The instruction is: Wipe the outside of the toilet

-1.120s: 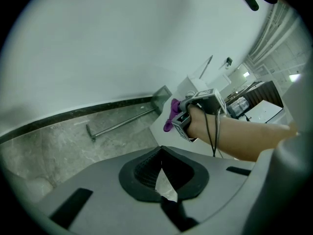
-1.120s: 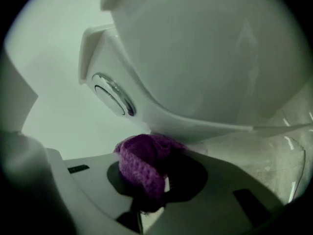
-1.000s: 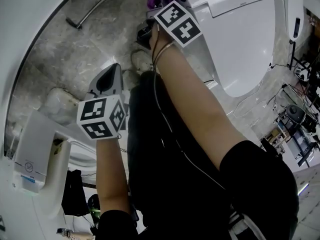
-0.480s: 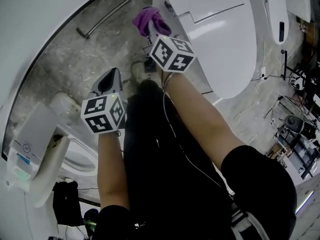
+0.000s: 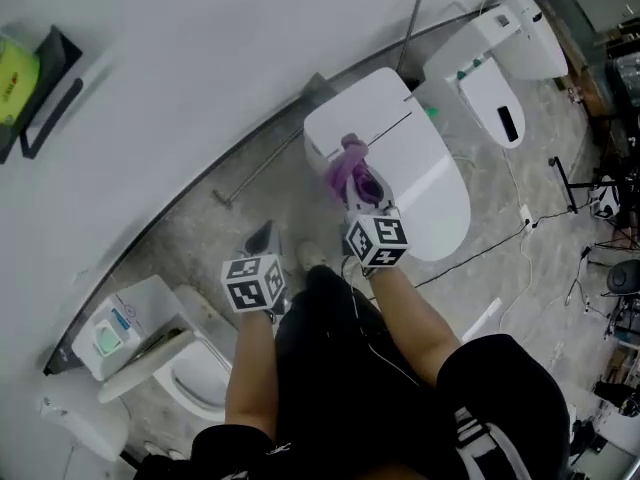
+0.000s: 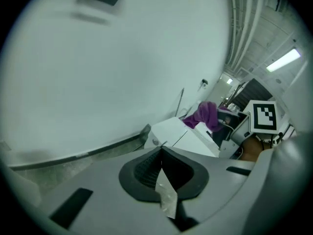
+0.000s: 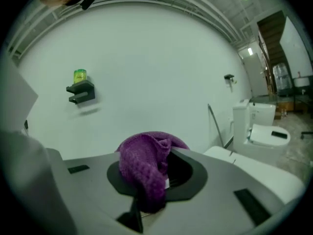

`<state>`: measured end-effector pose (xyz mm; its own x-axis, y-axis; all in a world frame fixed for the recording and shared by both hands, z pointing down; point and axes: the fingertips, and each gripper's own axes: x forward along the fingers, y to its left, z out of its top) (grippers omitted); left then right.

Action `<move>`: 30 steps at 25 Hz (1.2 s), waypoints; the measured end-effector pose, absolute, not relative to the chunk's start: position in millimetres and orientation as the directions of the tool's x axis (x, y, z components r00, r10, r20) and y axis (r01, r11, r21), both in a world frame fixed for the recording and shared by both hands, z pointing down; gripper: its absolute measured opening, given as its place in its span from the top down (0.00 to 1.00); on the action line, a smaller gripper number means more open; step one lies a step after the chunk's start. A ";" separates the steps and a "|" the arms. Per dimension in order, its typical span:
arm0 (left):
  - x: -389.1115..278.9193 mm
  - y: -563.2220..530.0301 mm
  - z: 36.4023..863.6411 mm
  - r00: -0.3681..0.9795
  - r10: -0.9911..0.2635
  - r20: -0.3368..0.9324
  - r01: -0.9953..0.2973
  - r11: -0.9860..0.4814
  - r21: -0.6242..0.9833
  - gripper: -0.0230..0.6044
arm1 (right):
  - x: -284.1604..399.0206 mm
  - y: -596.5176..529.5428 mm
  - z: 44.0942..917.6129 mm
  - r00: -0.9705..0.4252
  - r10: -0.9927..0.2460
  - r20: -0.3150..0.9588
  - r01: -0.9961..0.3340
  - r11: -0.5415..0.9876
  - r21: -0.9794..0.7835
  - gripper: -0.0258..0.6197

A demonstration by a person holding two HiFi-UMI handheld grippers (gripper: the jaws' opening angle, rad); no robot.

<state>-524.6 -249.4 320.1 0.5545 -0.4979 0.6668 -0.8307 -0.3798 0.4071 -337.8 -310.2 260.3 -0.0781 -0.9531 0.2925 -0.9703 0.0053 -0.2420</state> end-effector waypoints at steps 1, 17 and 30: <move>-512.5 -261.7 297.4 0.561 -0.523 0.642 -0.825 -0.410 0.388 0.95 | -323.9 -308.4 237.3 -0.056 -0.963 0.263 -0.976 -0.002 -0.217 0.84; -318.6 -220.0 29.0 0.686 -0.585 0.433 -0.709 -0.671 0.218 0.95 | -150.9 -183.6 -6.6 0.103 -0.995 0.000 -0.979 -0.102 -0.175 0.84; -147.4 -160.3 -24.4 0.662 -0.662 0.353 -0.748 -0.615 0.249 0.95 | 0.8 -138.9 -71.5 -0.095 -0.995 -0.038 -0.988 0.099 -0.120 0.84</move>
<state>-147.4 -160.3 -24.4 0.6618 -0.6615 0.3528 -0.7479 -0.6152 0.2493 0.8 -138.9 -71.5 -0.0953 -0.9947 -0.0377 -0.9879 0.0992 -0.1195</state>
